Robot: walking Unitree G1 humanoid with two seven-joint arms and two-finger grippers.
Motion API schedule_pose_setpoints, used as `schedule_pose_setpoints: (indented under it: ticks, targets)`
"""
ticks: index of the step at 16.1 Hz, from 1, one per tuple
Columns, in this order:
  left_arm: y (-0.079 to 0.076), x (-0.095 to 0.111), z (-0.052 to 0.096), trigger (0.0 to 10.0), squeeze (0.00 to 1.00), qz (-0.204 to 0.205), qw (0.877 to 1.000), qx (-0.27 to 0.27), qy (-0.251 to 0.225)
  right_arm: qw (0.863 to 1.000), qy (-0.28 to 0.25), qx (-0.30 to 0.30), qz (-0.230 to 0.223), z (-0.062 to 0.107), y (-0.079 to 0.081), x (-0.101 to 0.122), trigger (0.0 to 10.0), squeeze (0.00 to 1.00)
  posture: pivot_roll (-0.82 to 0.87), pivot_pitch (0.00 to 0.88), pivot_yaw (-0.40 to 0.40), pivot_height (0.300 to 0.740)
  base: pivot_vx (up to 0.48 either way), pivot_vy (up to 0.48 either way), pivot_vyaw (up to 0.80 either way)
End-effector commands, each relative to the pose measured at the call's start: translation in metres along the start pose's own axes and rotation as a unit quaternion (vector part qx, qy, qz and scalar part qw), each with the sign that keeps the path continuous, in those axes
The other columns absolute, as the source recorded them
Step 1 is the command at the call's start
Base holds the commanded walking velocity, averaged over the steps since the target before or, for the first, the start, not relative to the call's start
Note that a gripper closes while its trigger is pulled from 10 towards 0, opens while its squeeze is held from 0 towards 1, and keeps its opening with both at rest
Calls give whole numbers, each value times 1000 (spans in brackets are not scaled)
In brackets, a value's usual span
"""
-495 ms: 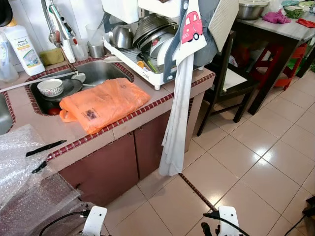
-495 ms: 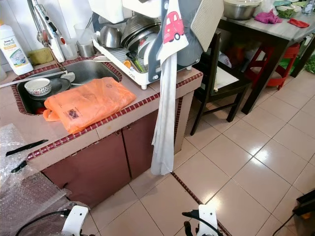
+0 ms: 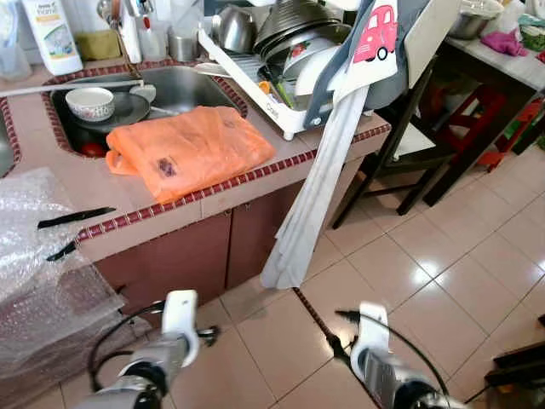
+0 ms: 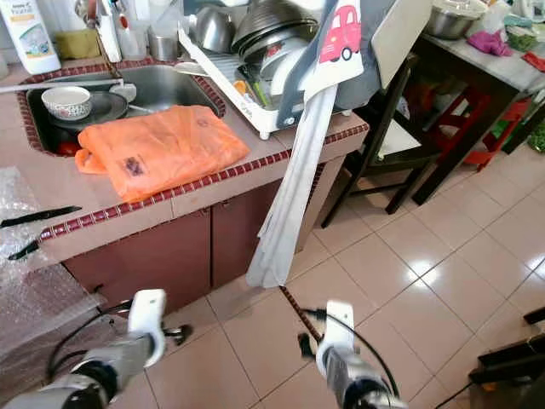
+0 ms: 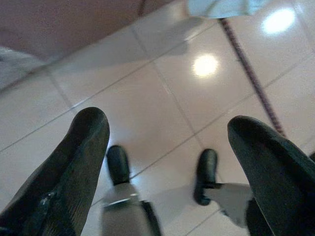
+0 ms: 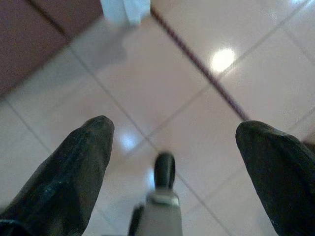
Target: Kitchen organization
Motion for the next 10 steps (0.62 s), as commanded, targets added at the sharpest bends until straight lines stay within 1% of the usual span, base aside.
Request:
schedule_pose_setpoints:
  ticks: [1,2,3,4,5,6,7,8,9,10]
  targets:
    - [-5,1,-1,10000,0,-12,1000,-7,1,1000,-8,-13,-22,1,-9,5,10000,0,55,74,-136,740,0,0,0]
    - [-4,3,0,10000,0,-36,999,-4,-1,999,-16,-20,-31,1,-12,9,10000,0,56,72,-121,740,0,0,0]
    - [-5,7,0,10000,0,-78,997,-8,-3,999,-26,-28,-18,1,-15,13,10000,0,54,72,-105,740,0,0,0]
    - [-7,9,0,10000,0,-145,989,-17,-3,999,-29,-26,-10,1,-16,15,10000,0,46,75,-83,740,0,0,0]
    - [-8,12,0,10000,0,-169,985,-27,-8,999,-37,-21,-20,1,-16,18,10000,0,39,78,-71,740,0,0,0]
    - [-10,21,1,10000,0,-169,985,-38,-24,998,-52,-14,-20,2,-16,25,10000,0,28,85,-59,740,0,0,0]
    - [-11,34,3,10000,0,-165,984,-46,-52,997,-68,-9,-20,3,-18,34,10000,0,20,91,-55,740,0,0,0]
    - [-12,42,5,10000,0,-163,983,-55,-68,996,-82,-2,-27,4,-19,41,10000,0,18,95,-53,740,0,0,0]
    - [-12,53,7,10000,0,-168,980,-61,-93,995,-103,0,-13,5,-23,51,10000,0,17,101,-56,740,0,0,0]
    - [-13,61,10,10000,0,-166,977,-67,-114,993,-115,4,-14,7,-26,58,10000,0,16,105,-59,740,0,0,0]
Point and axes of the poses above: a point about 5 cm out from each wrist's last joint towards the gripper, its own z axis pointing back from the gripper into the wrist, its own x axis along the axis of the wrist's last joint, y = z × x, the point moved 4 cm from there along -z, pointing out of the wrist towards the gripper, and after that the axes turned 2 degrees about z, right-handed, at the moved point
